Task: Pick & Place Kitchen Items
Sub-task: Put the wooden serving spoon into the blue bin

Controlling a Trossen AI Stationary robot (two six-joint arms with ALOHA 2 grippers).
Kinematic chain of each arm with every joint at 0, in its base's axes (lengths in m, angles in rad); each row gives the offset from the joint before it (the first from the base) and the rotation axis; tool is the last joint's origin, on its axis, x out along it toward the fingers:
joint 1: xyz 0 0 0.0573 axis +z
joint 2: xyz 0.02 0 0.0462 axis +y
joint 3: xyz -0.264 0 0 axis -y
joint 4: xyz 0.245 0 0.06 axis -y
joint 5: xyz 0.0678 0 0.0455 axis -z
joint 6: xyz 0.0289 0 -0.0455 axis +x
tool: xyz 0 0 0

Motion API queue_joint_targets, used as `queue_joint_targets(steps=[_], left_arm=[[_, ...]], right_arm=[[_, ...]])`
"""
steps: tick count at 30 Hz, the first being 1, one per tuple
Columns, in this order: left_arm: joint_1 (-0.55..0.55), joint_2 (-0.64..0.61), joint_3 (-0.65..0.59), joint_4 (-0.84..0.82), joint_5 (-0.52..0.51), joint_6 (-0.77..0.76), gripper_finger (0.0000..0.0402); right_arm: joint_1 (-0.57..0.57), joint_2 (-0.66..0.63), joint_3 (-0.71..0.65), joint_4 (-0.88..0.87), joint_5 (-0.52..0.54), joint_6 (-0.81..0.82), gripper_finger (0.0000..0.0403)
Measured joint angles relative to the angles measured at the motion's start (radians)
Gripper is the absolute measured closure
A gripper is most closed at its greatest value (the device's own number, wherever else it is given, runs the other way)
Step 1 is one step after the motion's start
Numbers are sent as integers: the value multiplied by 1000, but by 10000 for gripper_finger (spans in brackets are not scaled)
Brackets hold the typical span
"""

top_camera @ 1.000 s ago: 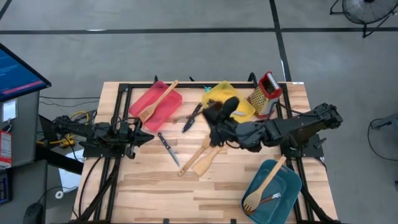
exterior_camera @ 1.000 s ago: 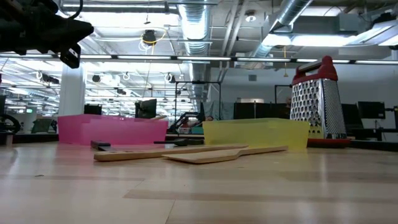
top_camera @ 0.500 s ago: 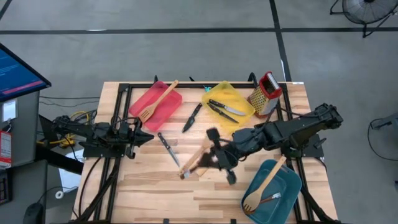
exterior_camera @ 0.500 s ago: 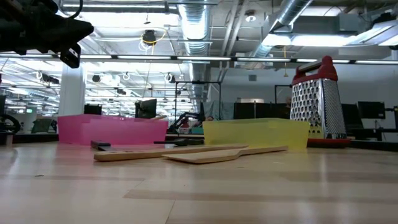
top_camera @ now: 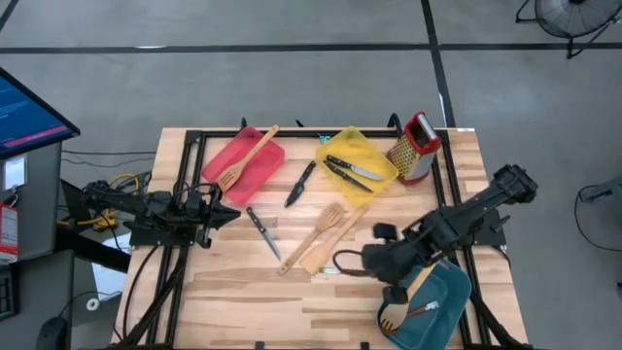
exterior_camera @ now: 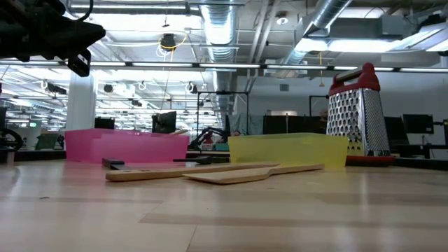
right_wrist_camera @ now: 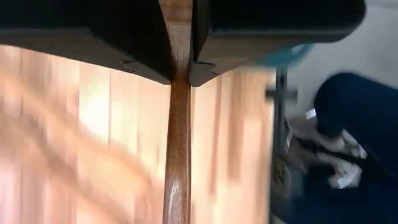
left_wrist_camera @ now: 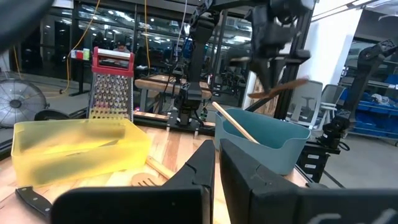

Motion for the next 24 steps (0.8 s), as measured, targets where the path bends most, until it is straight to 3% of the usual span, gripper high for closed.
queue_joint_targets(steps=[6,14,18,24], left_arm=[[0,0,0,0,0,0,394],[0,0,0,0,0,0,394],[0,0,0,0,0,0,394],[0,0,0,0,0,0,394]], right_arm=[[104,0,0,-90,-2,171,368],[262,0,-58,-49,227,362,364],[323,0,-106,-56,258,455,367],[376,0,-201,-49,256,426,365]])
